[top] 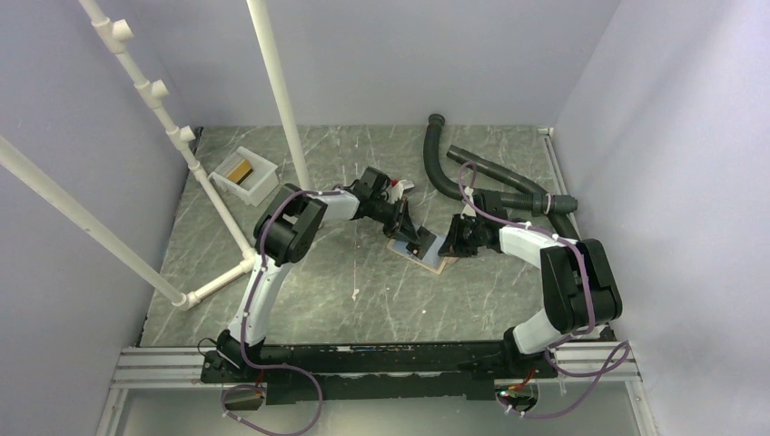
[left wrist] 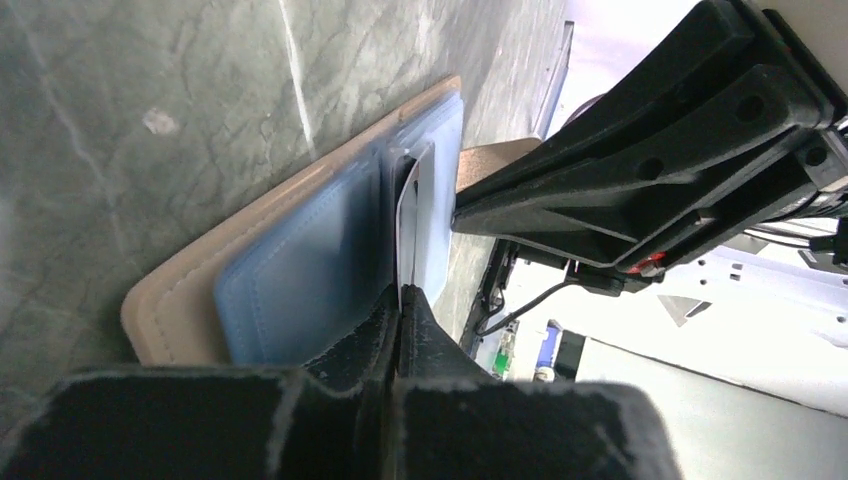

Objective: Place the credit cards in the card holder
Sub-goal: Insert the credit card into the card holder.

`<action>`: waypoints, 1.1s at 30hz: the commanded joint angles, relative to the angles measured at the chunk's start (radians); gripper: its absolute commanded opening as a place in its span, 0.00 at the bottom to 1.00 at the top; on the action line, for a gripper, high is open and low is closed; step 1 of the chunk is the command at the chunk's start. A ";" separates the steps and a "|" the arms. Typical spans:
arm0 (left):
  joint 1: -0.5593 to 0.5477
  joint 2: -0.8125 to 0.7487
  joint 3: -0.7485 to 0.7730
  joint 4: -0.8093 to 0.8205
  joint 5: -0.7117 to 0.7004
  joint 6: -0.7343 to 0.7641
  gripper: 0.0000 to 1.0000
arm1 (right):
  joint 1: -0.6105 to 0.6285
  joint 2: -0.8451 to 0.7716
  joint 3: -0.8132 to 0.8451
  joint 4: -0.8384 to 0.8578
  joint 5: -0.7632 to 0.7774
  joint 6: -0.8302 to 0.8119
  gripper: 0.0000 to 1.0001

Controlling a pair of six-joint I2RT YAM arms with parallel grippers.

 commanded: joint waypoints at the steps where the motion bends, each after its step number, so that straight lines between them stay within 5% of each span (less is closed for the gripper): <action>1: -0.047 -0.055 0.002 -0.048 -0.094 0.008 0.10 | 0.010 0.035 -0.021 0.031 -0.067 0.012 0.11; 5: -0.062 -0.132 0.049 -0.270 -0.288 0.139 0.46 | 0.008 0.029 -0.025 0.026 -0.060 0.009 0.11; 10: -0.091 -0.192 0.077 -0.392 -0.456 0.236 0.64 | 0.007 0.020 -0.023 0.022 -0.055 0.005 0.11; 17: -0.187 -0.150 0.174 -0.515 -0.589 0.326 0.62 | 0.007 0.015 -0.025 0.018 -0.050 0.004 0.11; 24: -0.204 -0.235 -0.022 -0.148 -0.377 0.234 0.70 | 0.007 0.008 -0.023 0.014 -0.047 0.005 0.11; 33: -0.153 -0.267 -0.059 -0.174 -0.385 0.237 0.72 | 0.008 0.005 -0.020 0.008 -0.042 0.002 0.11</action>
